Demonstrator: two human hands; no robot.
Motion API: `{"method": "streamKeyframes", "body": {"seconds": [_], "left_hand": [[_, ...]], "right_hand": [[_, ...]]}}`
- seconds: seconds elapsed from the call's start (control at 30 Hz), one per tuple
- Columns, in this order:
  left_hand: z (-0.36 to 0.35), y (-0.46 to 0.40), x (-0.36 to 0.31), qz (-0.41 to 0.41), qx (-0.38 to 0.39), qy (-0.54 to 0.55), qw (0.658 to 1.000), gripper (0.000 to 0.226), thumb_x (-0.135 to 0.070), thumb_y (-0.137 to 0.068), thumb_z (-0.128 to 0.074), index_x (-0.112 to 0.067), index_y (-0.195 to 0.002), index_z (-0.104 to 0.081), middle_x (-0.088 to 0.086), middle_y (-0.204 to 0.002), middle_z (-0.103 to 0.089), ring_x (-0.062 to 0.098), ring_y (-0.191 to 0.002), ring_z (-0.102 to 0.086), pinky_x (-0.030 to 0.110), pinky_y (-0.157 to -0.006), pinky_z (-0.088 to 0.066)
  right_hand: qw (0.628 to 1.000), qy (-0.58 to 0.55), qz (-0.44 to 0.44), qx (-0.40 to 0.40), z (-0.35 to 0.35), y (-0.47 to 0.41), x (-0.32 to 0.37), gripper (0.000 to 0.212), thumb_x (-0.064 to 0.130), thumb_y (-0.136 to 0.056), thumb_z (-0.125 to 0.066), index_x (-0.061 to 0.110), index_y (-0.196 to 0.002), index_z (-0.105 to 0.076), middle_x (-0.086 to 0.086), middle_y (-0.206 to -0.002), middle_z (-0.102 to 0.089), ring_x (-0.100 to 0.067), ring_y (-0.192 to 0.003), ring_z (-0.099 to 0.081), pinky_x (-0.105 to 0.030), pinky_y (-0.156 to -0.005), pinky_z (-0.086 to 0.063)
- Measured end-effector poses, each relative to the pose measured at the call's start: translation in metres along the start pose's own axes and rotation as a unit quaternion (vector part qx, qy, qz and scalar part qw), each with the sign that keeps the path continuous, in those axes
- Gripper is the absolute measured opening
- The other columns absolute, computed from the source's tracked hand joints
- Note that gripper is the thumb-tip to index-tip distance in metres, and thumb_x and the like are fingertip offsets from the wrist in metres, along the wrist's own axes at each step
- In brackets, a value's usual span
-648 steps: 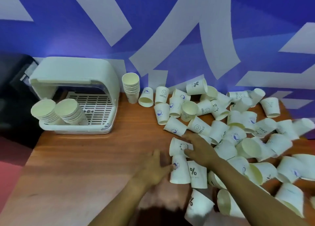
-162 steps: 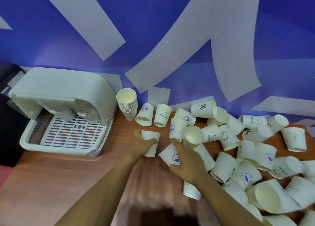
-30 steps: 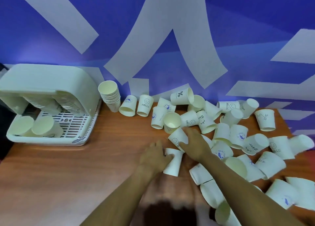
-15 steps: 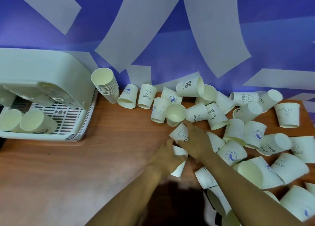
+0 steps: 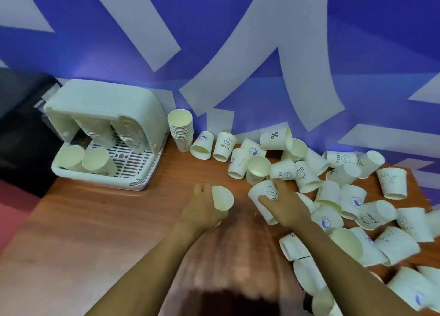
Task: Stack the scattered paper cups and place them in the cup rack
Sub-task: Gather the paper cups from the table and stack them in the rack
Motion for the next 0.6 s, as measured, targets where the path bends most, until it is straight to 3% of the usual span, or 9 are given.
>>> {"method": "streamKeyframes", "body": {"seconds": [0.23, 0.5, 0.6], "left_hand": [[0.046, 0.027, 0.029, -0.033, -0.060, -0.002, 0.998, 0.079, -0.036, -0.070, -0.078, -0.014, -0.133, -0.036, 0.006, -0.127, -0.037, 0.026, -0.113, -0.048, 0.032, -0.089, -0.043], [0.128, 0.042, 0.109, -0.072, -0.050, 0.022, 0.996, 0.082, -0.032, -0.073, -0.072, -0.021, -0.142, -0.029, 0.005, -0.134, -0.035, 0.025, -0.120, -0.046, 0.032, -0.098, -0.040], [0.166, 0.040, 0.147, -0.084, -0.060, 0.032, 0.994, 0.070, -0.030, -0.076, -0.069, -0.022, -0.136, -0.035, 0.006, -0.128, -0.037, 0.025, -0.117, -0.047, 0.028, -0.093, -0.038]], "right_hand": [[0.998, -0.048, 0.048, -0.017, -0.022, 0.036, 0.052, 0.063, 0.040, -0.083, -0.060, 0.025, -0.136, -0.029, 0.002, -0.103, -0.059, -0.021, -0.092, -0.058, -0.032, -0.075, -0.043], [0.997, -0.056, 0.025, -0.050, -0.058, 0.060, 0.145, 0.063, 0.043, -0.079, -0.063, 0.025, -0.132, -0.034, 0.000, -0.119, -0.057, -0.019, -0.101, -0.056, -0.033, -0.081, -0.043], [0.997, -0.040, 0.037, -0.062, -0.082, 0.066, 0.192, 0.068, 0.046, -0.076, -0.063, 0.027, -0.134, -0.033, 0.002, -0.122, -0.056, -0.022, -0.109, -0.056, -0.035, -0.086, -0.044]]}}
Point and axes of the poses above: each hand's wrist, its own y-axis away from the middle knuckle, its own z-axis out of the back of the hand, x = y × z, the point moved 2 cm from there along -y, towards the middle knuckle
